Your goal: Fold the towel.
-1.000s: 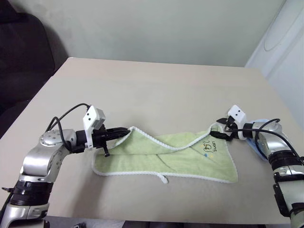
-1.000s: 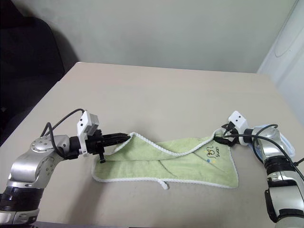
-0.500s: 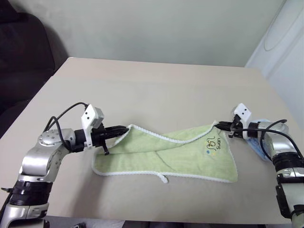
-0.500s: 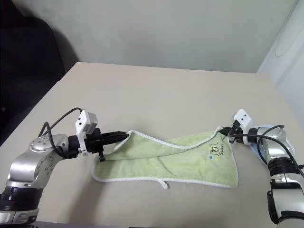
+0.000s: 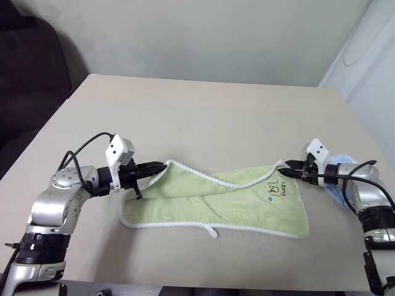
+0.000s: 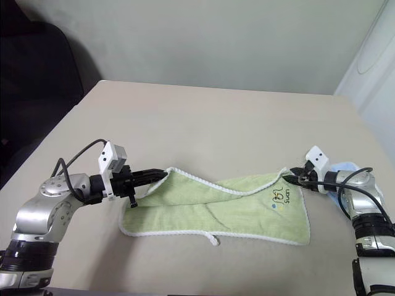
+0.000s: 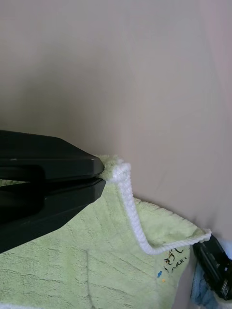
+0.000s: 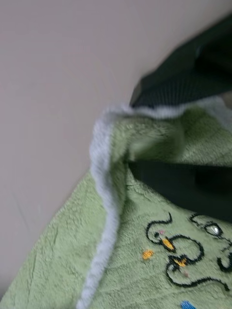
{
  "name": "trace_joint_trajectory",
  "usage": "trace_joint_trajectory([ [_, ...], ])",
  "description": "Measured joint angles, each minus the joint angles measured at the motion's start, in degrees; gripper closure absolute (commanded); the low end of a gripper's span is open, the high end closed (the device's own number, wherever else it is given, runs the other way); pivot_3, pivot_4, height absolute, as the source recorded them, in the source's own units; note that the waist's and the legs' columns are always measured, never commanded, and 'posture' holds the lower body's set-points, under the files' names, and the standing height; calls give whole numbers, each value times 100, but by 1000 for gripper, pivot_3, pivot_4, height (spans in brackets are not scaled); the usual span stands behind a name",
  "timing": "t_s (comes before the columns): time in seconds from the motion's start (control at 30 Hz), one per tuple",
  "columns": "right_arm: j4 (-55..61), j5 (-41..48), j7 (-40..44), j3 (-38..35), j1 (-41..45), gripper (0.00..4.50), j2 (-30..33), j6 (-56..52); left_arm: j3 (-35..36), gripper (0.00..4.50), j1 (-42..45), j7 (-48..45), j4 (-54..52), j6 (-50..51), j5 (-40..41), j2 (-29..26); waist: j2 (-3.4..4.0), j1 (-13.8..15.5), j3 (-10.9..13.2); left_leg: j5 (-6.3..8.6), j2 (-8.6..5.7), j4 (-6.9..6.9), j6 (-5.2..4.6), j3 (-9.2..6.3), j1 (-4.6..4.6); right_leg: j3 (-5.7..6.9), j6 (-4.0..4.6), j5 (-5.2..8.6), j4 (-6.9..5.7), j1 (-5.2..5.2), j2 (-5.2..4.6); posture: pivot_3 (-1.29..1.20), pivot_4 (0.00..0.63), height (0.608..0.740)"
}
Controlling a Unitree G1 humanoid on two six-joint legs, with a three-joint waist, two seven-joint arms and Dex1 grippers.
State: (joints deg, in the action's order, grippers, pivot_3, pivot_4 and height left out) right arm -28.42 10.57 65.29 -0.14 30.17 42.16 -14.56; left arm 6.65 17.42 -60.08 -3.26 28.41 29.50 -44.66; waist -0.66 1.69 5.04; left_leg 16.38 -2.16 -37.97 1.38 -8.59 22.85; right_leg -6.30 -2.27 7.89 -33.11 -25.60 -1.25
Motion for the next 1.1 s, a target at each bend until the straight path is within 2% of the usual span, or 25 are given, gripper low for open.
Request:
trace_joint_trajectory([
  [0.17,120,54,227,1,-157,2058,157,-109,9,4500,-34,-118,154,-101,-22,-139,-2,0,1,-1,1,0,2,0,0,0,0,0,1,0,1,0,150,740],
  [0.3,117,101,264,-12,-167,2058,185,-216,25,4500,-262,-527,371,-270,-143,-610,-2,-20,1,-1,2,3,3,-3,-1,-1,1,1,0,-2,3,0,150,740],
  [0.43,109,158,264,-100,-143,2058,193,-313,21,4500,-455,-876,587,-451,-273,-849,-1,-24,2,0,1,3,4,-3,0,-2,8,5,0,-3,3,0,150,740],
  [0.83,-369,78,-104,-106,67,2058,48,-197,-6,4500,-527,-992,699,-660,-509,-868,0,-18,2,1,-1,6,4,-6,3,-3,15,7,-3,-9,1,0,150,740],
  [0.97,-600,27,-267,-106,225,3308,1,-19,-6,4500,-526,-991,699,-673,-512,-853,-1,-18,2,1,-1,7,4,-6,3,-3,17,6,-3,-9,1,0,150,740],
  [1.07,-714,27,-336,-106,271,4405,-54,67,-11,4500,-527,-986,698,-673,-513,-835,-1,-13,2,2,-1,7,3,-6,3,-2,17,6,-3,-9,1,0,150,740],
  [1.1,-733,27,-343,-106,272,4462,-66,76,-14,4500,-527,-983,698,-673,-514,-832,-1,-12,2,2,-1,7,3,-6,4,-2,17,6,-3,-9,1,0,150,740],
])
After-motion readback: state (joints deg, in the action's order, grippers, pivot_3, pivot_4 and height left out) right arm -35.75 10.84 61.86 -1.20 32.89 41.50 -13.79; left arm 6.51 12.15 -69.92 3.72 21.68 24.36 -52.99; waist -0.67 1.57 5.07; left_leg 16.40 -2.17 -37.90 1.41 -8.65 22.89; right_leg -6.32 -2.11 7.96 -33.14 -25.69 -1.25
